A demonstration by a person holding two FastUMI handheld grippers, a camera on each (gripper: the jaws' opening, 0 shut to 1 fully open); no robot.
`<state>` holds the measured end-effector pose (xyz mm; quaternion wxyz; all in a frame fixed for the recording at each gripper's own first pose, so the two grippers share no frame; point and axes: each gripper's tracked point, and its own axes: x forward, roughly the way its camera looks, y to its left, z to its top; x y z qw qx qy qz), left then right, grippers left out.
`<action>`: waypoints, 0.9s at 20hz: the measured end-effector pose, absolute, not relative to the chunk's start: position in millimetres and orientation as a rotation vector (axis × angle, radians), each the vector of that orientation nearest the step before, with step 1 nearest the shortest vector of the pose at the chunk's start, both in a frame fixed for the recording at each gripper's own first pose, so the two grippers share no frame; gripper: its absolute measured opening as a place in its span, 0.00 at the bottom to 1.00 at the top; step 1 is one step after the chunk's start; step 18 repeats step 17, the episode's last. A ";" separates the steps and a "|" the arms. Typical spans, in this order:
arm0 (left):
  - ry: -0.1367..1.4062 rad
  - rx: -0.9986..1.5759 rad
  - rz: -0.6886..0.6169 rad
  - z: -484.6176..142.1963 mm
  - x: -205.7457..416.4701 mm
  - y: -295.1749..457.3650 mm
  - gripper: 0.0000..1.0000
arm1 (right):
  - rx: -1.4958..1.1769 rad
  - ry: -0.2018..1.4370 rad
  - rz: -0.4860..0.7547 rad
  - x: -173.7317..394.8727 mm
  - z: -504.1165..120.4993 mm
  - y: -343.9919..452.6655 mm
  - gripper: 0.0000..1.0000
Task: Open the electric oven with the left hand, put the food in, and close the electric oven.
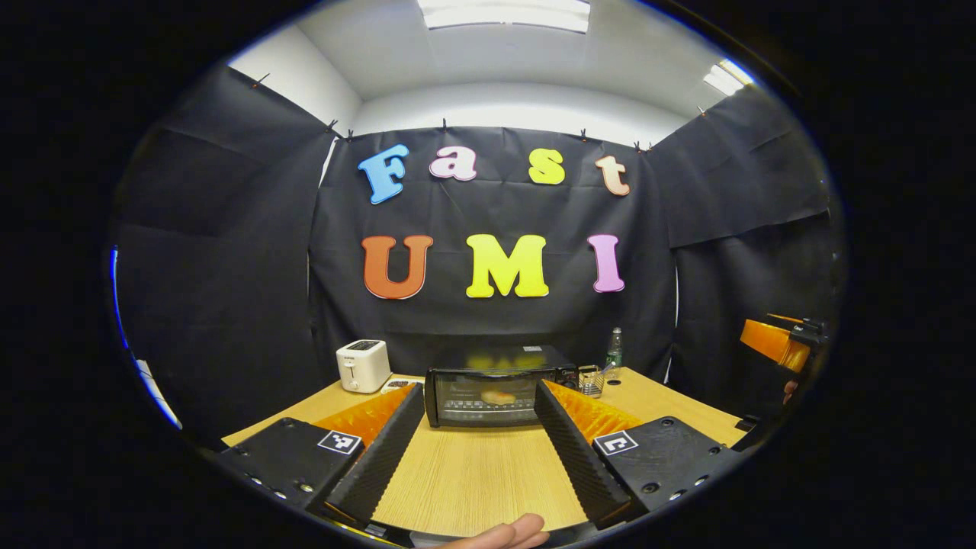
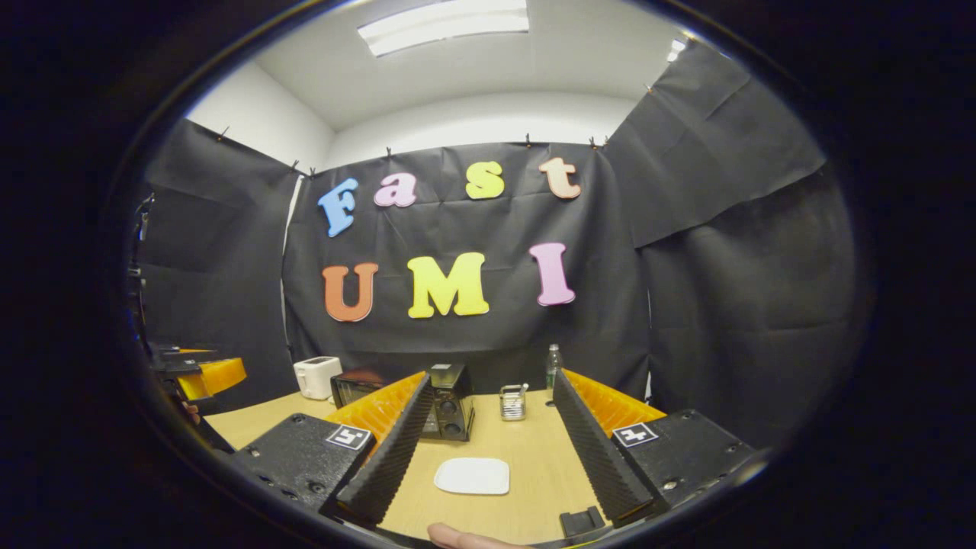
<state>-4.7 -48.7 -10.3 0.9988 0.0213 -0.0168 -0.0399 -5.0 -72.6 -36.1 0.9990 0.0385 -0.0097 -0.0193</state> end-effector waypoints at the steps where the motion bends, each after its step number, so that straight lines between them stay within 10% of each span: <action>1: -0.028 0.048 -0.081 -11.8 -3.9 -49.8 0.95 | 0.076 -0.020 -0.038 -4.6 -35.7 -73.3 0.96; 18: 0.009 0.065 -0.087 -24.7 -1.8 -58.8 0.95 | 0.112 0.003 -0.016 -1.6 -47.9 -76.1 0.96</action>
